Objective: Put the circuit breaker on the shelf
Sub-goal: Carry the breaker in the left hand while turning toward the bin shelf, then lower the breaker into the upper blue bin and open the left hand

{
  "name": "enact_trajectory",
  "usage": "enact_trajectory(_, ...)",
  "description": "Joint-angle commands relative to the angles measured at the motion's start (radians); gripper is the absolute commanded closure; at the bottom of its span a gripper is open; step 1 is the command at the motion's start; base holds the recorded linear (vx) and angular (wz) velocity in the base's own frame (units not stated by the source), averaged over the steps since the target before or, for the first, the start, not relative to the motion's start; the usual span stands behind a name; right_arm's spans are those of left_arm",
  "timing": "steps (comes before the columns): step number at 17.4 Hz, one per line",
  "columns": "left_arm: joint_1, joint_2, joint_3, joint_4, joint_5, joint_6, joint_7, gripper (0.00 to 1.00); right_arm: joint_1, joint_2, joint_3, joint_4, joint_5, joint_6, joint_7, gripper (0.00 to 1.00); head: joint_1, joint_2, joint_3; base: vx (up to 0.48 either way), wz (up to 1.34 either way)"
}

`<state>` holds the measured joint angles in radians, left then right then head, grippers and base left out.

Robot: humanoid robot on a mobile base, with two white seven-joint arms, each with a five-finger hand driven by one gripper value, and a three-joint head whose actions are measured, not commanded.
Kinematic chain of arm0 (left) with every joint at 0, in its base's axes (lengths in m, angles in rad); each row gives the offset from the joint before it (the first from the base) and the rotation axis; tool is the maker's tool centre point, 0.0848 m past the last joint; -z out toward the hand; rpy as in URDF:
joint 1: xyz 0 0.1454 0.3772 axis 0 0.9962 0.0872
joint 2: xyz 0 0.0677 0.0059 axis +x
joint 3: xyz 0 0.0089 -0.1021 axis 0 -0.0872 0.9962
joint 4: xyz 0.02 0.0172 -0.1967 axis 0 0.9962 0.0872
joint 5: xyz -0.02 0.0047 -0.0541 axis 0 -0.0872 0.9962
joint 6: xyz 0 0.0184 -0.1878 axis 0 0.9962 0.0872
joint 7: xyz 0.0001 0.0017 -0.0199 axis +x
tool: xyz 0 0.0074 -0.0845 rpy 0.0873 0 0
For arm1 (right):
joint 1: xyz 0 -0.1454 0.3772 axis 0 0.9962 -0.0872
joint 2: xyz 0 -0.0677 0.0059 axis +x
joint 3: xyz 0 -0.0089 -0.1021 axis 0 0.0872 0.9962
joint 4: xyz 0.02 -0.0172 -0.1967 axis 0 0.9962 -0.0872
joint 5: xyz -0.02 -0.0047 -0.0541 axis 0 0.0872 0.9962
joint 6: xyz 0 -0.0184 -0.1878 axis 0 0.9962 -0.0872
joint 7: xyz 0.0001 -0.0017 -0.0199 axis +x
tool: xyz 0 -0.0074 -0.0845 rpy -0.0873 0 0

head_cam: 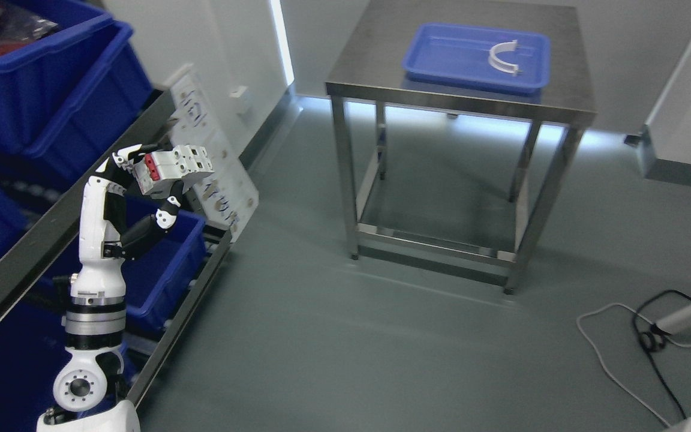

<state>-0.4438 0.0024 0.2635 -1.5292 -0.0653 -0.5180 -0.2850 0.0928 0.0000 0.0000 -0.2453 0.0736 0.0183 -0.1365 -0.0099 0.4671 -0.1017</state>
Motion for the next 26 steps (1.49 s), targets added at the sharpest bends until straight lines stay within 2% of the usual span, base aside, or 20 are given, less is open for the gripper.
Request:
enact_trajectory(1, -0.045, 0.015, 0.008, -0.025, 0.002, 0.000, -0.011, 0.98, -0.001, -0.017, 0.020, 0.000, 0.000, 0.060, 0.000, 0.00, 0.0000, 0.000, 0.000, -0.244, 0.90)
enact_trajectory(10, -0.165, 0.015, 0.002, -0.023, -0.001, 0.015, -0.101, 0.98, -0.001, -0.017, 0.020, 0.000, 0.000, 0.060, 0.000, 0.00, 0.0000, 0.000, 0.000, -0.111, 1.37)
enact_trajectory(15, -0.328, 0.015, -0.012, 0.018, -0.028, 0.104, -0.128, 0.98, -0.001, -0.017, 0.020, 0.000, 0.000, 0.060, 0.000, 0.00, 0.0000, 0.000, 0.000, 0.069, 1.06)
enact_trajectory(17, -0.366, 0.021, -0.059, 0.130, -0.134, 0.105, -0.167, 0.97, -0.001, -0.017, 0.020, 0.000, 0.000, 0.060, 0.000, 0.00, 0.0000, 0.000, 0.000, 0.131, 0.58)
enact_trajectory(20, -0.468, 0.028, -0.067, 0.335, -0.285, 0.107, -0.215, 0.97, -0.001, -0.017, 0.020, 0.001, 0.000, 0.060, 0.000, 0.00, 0.0000, 0.000, 0.000, 0.149, 0.44)
enact_trajectory(23, -0.611, 0.062, -0.070, 0.536, -0.375, 0.107, -0.215, 0.96, -0.001, -0.017, 0.020, 0.000, 0.000, 0.060, 0.000, 0.00, 0.0000, 0.000, 0.000, 0.168, 0.27)
enact_trajectory(26, -0.734, 0.122, -0.119, 0.802, -0.468, 0.105, -0.209, 0.94, -0.001, -0.017, 0.020, 0.000, 0.000, 0.060, 0.000, 0.00, 0.0000, 0.000, 0.000, 0.199, 0.05)
